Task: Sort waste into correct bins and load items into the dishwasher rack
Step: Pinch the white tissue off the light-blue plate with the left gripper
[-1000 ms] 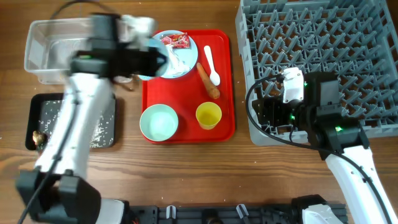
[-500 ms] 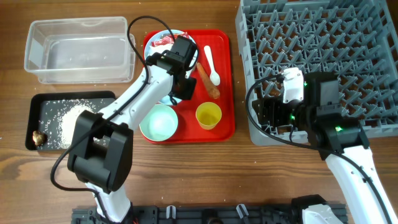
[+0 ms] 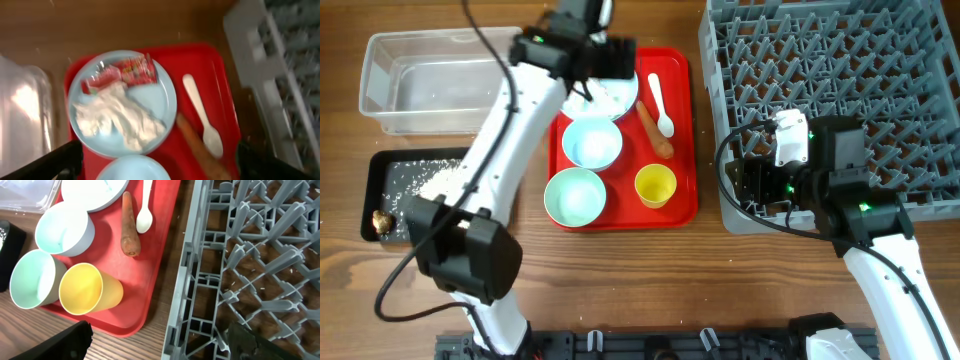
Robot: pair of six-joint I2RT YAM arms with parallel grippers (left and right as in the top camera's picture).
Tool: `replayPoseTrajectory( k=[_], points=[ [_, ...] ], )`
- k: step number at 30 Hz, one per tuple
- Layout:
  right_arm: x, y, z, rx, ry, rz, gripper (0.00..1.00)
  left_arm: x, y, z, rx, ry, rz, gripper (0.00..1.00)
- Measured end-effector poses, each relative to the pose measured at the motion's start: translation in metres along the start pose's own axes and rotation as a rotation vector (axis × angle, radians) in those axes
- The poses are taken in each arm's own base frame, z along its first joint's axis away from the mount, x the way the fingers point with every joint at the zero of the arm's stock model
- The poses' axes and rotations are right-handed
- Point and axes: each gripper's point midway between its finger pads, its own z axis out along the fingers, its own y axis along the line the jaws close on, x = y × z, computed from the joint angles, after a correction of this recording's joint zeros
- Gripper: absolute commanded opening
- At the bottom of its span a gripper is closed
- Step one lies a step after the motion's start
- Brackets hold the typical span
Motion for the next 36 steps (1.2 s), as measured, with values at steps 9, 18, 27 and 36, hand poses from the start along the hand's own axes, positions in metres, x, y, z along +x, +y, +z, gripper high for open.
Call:
replayPoseTrajectory(
  k=[9, 18, 27, 36],
  points=[
    [0.003, 0.0, 0.0, 0.001, 0.014, 0.004, 0.89, 0.057, 0.06, 0.121, -0.096, 0.205, -0.076, 0.99],
    [0.004, 0.0, 0.0, 0.001, 0.016, 0.005, 0.9, 0.104, 0.06, 0.162, -0.115, 0.336, -0.062, 0.44],
    [0.004, 0.0, 0.0, 0.001, 0.018, 0.005, 0.89, 0.105, 0.064, 0.168, -0.126, 0.329, -0.067, 0.04],
    [0.004, 0.0, 0.0, 0.001, 0.018, 0.005, 0.89, 0.055, 0.06, 0.121, -0.096, 0.21, -0.093, 0.04]
  ],
)
